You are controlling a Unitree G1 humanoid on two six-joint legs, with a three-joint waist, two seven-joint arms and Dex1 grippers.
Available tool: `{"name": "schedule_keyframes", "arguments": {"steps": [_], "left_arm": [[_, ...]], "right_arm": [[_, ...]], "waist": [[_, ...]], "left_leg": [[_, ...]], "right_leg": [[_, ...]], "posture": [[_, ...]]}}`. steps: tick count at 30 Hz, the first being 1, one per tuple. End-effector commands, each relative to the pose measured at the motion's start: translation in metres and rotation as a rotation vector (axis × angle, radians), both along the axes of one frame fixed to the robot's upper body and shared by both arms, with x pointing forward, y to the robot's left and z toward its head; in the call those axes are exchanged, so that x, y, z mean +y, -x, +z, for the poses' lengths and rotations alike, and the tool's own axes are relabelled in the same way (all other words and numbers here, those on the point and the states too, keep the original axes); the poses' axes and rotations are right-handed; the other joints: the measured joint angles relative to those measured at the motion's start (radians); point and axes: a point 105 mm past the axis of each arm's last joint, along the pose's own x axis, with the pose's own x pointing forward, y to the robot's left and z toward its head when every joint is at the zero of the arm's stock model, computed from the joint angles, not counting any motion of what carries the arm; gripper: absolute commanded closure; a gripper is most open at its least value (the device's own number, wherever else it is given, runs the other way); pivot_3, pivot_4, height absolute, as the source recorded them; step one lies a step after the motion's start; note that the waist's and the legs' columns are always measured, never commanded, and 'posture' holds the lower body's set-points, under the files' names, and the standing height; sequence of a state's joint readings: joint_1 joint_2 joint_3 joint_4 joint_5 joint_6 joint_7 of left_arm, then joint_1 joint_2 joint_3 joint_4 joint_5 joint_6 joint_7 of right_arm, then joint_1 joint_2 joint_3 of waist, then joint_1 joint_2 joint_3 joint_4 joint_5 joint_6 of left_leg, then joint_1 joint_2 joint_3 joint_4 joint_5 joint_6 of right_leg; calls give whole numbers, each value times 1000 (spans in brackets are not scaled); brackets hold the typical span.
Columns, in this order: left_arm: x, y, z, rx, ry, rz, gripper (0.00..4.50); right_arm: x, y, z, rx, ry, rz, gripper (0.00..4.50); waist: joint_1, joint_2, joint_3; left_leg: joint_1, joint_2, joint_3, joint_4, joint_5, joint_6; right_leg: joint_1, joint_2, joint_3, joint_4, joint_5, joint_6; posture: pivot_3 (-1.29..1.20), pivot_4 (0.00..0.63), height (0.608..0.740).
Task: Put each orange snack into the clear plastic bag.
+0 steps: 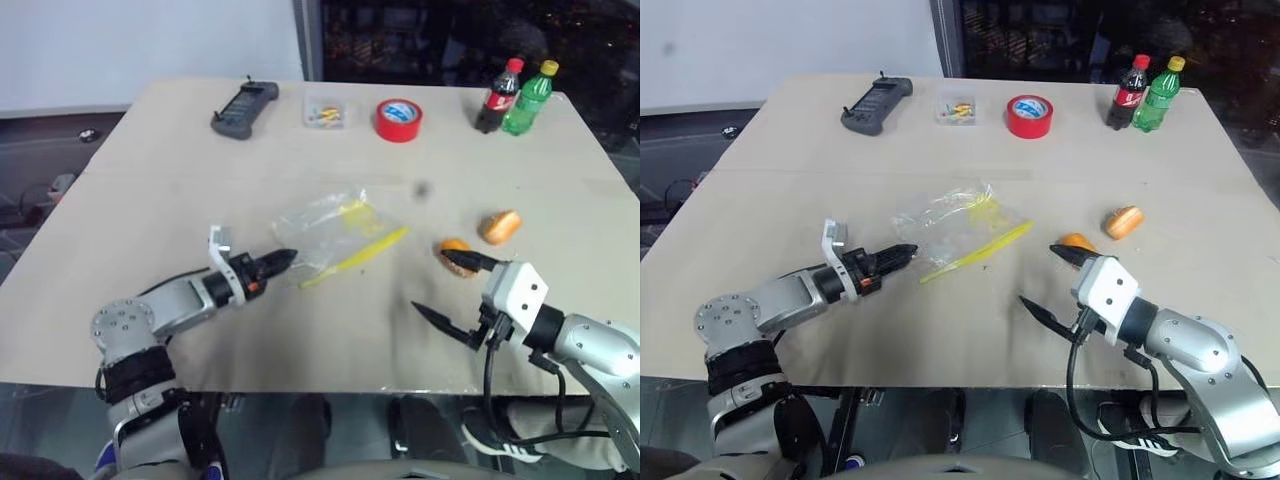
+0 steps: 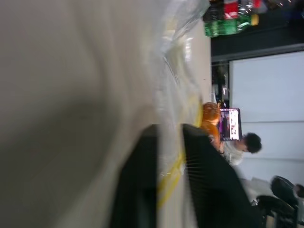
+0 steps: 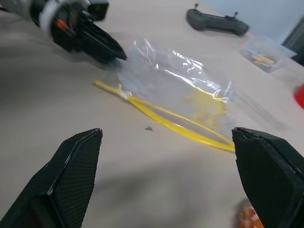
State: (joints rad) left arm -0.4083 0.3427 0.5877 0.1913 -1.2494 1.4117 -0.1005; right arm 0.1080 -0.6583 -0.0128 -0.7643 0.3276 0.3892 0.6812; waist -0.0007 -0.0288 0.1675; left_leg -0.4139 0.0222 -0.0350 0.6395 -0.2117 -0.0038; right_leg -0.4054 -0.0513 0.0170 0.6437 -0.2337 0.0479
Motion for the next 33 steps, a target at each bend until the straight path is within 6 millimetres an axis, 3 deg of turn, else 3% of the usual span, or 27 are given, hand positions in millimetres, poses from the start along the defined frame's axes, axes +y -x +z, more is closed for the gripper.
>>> {"name": "schedule_keyframes", "arguments": {"steps": [1,3,11,14,20,28,33], "left_arm": [[-10,-7,-10,16,20,15,1618],[-17,-12,-16,31,45,14,939],[-50,-37,-22,34,101,-33,929],[-61,-40,-27,59,121,-49,1747],[-69,-37,-10,52,181,-111,4471],[-59,-35,45,4,289,-181,4471],[-52,-33,68,-31,280,-203,4471]], "right_arm": [[3,1,9,-33,-16,27,0],[2,0,9,-38,-6,29,0],[1,0,13,-54,-7,16,0],[1,1,14,-64,-3,8,0],[3,-1,15,-104,20,-19,0],[18,-49,3,-354,214,-173,0],[39,-60,-10,-388,256,-119,0]], "waist": [[4,0,0],[16,3,-2],[19,9,-9],[17,10,-9],[19,14,-13],[7,8,-8],[3,6,-7]], "left_leg": [[0,0,0,0,0,0],[1,0,0,0,0,0],[2,-1,0,3,0,0],[2,-1,0,3,0,0],[2,-1,-1,4,0,0],[2,0,-2,4,0,0],[-2,-1,-1,2,0,0]], "right_leg": [[0,0,0,0,0,0],[0,0,0,0,0,0],[3,0,-1,0,-1,1],[3,0,-1,0,-1,1],[5,0,-1,0,-2,4],[4,1,-2,0,-2,5],[-1,1,-1,1,2,5]], "posture": [[0,150,740],[0,150,740],[0,150,740],[0,150,740],[0,150,740],[0,150,740],[0,150,740]]}}
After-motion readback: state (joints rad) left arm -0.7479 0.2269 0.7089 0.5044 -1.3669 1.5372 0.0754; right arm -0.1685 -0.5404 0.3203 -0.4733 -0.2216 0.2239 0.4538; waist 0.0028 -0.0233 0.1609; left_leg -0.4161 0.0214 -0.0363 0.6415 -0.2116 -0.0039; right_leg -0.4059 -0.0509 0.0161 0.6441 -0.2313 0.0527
